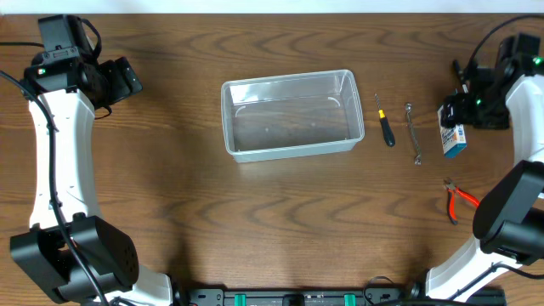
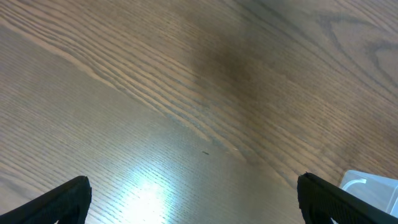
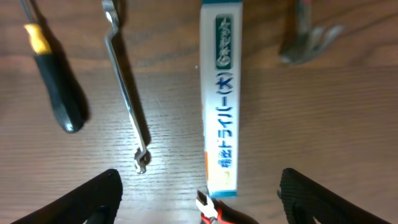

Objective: Pack container
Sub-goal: 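Grasp the blue-and-white screwdriver-set box with the right gripper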

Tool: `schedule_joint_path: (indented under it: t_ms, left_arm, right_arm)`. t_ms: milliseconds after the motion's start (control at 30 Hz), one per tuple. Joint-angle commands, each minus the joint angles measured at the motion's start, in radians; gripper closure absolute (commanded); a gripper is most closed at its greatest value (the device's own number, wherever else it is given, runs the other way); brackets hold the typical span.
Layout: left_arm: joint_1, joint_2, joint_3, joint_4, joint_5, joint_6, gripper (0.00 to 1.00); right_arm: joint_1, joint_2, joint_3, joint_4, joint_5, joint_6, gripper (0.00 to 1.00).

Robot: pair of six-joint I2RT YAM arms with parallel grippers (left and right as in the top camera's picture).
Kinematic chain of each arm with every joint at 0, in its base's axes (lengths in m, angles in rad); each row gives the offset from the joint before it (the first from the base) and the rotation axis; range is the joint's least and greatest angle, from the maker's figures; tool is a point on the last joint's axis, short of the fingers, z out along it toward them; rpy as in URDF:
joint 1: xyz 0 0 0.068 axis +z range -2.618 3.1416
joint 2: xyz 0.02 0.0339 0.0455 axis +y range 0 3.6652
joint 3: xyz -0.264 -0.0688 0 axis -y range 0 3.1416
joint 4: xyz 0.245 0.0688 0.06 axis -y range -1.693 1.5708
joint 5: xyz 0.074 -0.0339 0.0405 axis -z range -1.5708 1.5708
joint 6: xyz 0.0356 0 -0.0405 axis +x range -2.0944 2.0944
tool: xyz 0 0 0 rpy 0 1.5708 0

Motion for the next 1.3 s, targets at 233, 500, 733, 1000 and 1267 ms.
schedule_joint_path:
  t_ms: [233, 500, 733, 1000, 1267]
  left_arm:
    - [0.003, 0.005, 0.005, -0.003, -0.011, -0.01, 0.02]
    - [0.003, 0.005, 0.005, -0.003, -0.011, -0.01, 0.02]
    - [0.003, 0.005, 0.005, -0.003, -0.011, -0.01, 0.02]
    - [0.003, 0.005, 0.005, -0.003, -0.011, -0.01, 0.02]
    - [0.003, 0.005, 0.005, -0.003, -0.011, -0.01, 0.02]
  right_arm:
    - [0.006, -0.003, -0.135, 0.135, 0.048, -0.014, 0.19]
    - [0.006, -0.001, -0.175, 0.229, 0.062, -0.028, 0.17]
    - [0.006, 0.039, -0.192, 0.266, 0.062, -0.027, 0.21]
    - [0.006, 0.084, -0.193, 0.269, 0.067, 0.0, 0.27]
    - [0.006, 0.098, -0.193, 0.283, 0.077, 0.018, 0.36]
